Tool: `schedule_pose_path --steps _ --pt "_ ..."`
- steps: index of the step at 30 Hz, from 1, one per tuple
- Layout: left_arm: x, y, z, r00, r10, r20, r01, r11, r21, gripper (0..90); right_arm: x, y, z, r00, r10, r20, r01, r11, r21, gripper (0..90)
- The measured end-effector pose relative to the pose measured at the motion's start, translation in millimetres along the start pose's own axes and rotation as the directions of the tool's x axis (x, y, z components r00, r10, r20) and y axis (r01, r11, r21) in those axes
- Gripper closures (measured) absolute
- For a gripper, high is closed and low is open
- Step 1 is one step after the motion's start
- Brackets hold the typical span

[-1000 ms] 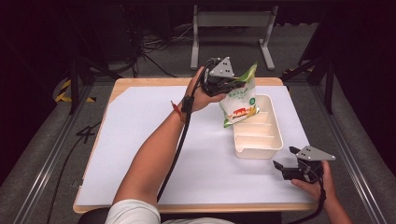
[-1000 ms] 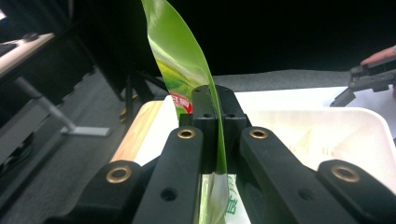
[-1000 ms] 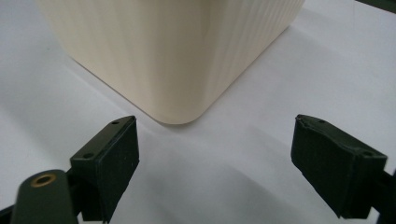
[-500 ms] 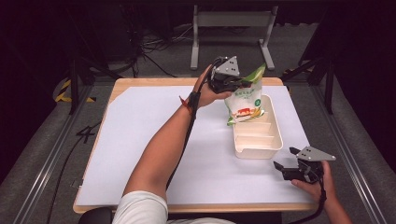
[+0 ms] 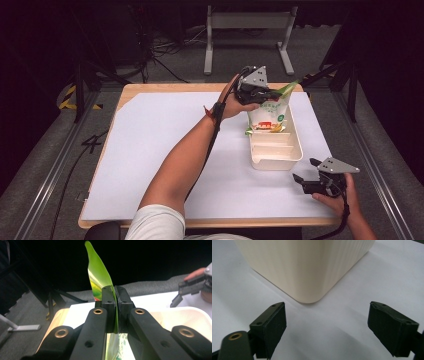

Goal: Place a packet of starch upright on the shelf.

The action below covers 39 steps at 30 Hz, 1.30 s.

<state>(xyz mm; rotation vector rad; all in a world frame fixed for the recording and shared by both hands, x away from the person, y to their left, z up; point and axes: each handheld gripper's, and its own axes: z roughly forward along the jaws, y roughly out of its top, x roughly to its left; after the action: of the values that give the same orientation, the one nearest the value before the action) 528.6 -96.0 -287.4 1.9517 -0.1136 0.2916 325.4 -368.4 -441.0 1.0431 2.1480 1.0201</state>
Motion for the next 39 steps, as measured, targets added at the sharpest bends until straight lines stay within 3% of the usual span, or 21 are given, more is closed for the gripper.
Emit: schedule_pose_path --steps 5,9,15,18,21,22,26,34,39 --pt "-4.0 3.8 8.4 0.9999 0.003 -0.016 -0.003 1.0000 0.009 89.4 0.1 0.0 -0.2 1.0000 0.001 -0.002 -0.001 1.000 -0.001 15.2" --pt "-2.8 6.9 9.0 0.9996 -0.005 -0.027 0.004 0.9999 -0.012 89.5 0.1 0.0 -0.2 1.0000 0.001 -0.004 -0.001 1.000 -0.003 15.2" --pt "-1.9 0.0 14.1 0.9998 -0.017 -0.004 0.017 0.9999 0.001 88.6 0.4 0.1 -0.2 1.0000 -0.001 -0.007 0.001 1.000 -0.004 15.2" --pt "-2.9 -4.9 15.3 0.9992 -0.039 0.008 0.039 0.9991 -0.016 87.3 0.5 0.2 0.0 1.0000 -0.002 -0.007 0.002 1.000 -0.003 15.2" --pt "-1.7 -4.4 10.0 0.9973 -0.074 0.005 0.074 0.9937 -0.084 83.7 1.0 0.5 0.3 1.0000 -0.004 -0.008 0.004 1.000 -0.002 15.2" --pt "-1.5 -3.3 8.4 0.9971 -0.076 0.003 0.076 0.9935 -0.085 83.7 1.3 0.5 0.3 0.9999 -0.006 -0.008 0.006 1.000 -0.002 15.2" --pt "-4.3 -1.7 6.0 0.9988 -0.045 -0.016 0.044 0.9984 -0.036 83.6 1.2 0.6 0.4 0.9999 -0.005 -0.009 0.005 1.000 -0.002 15.3" --pt "-3.3 -11.4 1.4 0.9972 -0.066 -0.036 0.066 0.9977 -0.013 82.9 2.0 1.0 0.4 0.9999 -0.012 -0.007 0.012 1.000 0.000 15.3" --pt "-2.5 -18.6 -2.7 0.9949 -0.087 -0.052 0.087 0.9962 0.004 77.0 2.1 1.0 0.7 0.9999 -0.014 -0.008 0.014 1.000 0.002 15.3"
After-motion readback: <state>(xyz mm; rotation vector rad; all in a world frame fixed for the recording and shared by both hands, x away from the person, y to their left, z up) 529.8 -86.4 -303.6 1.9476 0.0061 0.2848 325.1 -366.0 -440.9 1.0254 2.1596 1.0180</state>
